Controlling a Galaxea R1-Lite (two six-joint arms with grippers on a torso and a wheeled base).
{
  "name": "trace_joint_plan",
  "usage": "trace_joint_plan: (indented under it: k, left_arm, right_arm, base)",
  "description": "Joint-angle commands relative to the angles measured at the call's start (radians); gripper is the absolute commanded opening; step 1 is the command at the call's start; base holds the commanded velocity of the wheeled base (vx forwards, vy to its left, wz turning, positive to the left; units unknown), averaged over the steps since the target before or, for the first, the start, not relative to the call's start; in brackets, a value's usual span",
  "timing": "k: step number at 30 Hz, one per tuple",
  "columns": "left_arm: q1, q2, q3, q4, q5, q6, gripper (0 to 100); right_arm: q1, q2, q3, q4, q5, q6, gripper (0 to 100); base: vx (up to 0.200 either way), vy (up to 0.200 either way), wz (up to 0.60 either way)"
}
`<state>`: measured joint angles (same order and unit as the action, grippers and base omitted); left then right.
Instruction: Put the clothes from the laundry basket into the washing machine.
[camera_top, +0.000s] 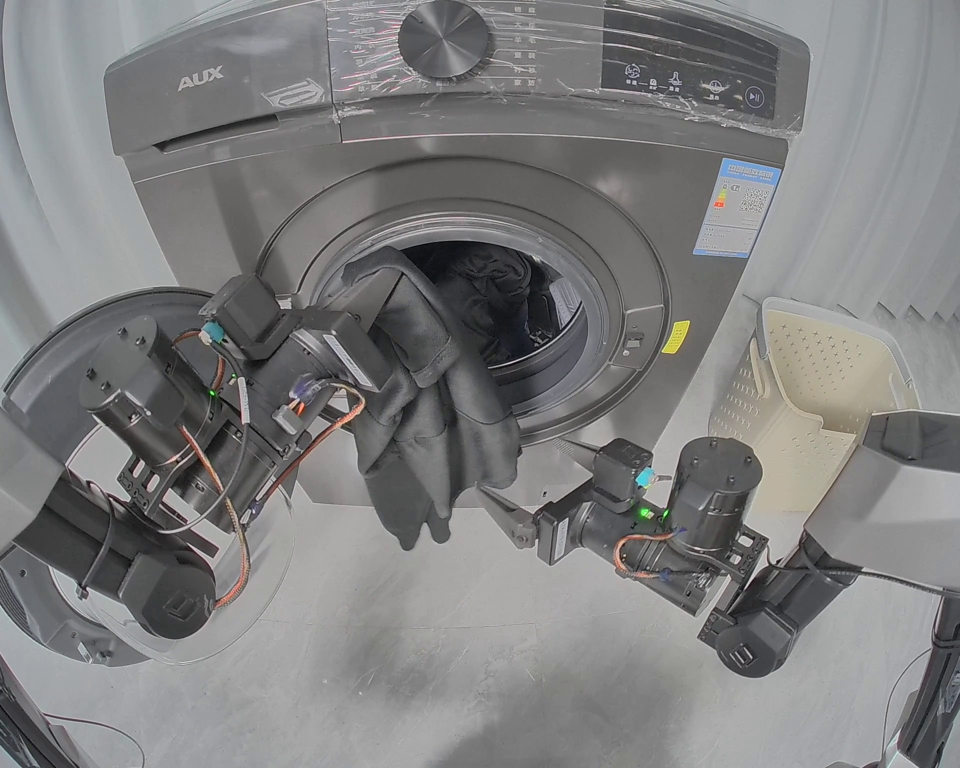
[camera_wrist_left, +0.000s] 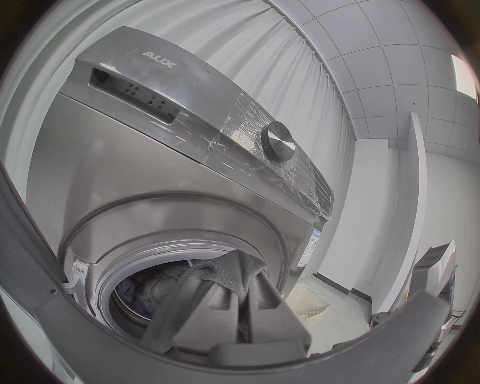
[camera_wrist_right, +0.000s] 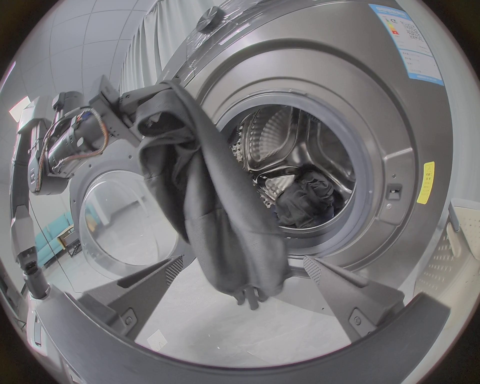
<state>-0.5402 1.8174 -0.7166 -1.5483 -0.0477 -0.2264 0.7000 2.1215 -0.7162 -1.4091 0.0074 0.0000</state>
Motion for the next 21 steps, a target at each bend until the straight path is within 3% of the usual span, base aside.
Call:
trace_joint_plan:
  k: [1,9,21]
  left_arm:
    - [0.000,0.008,-0.007,0.001,0.002,0.001,0]
    - [-0.001,0.005,-0.009,0.001,0.002,0.001,0]
    - [-0.007,0.000,-0.009,0.001,0.008,0.001,0]
  right_arm:
    - [0.047,0.023,0.004,-0.001,-0.006,-0.002,100]
    - [0.082,0.117,-0.032,0.002,-0.006,-0.003,100]
    - [0.049,0.376,-0.382,0.045,-0.021,-0.017,100]
  base:
    - [0.000,0.000,0.00]
    - [0.000,0.000,0.00]
    - [0.000,0.000,0.00]
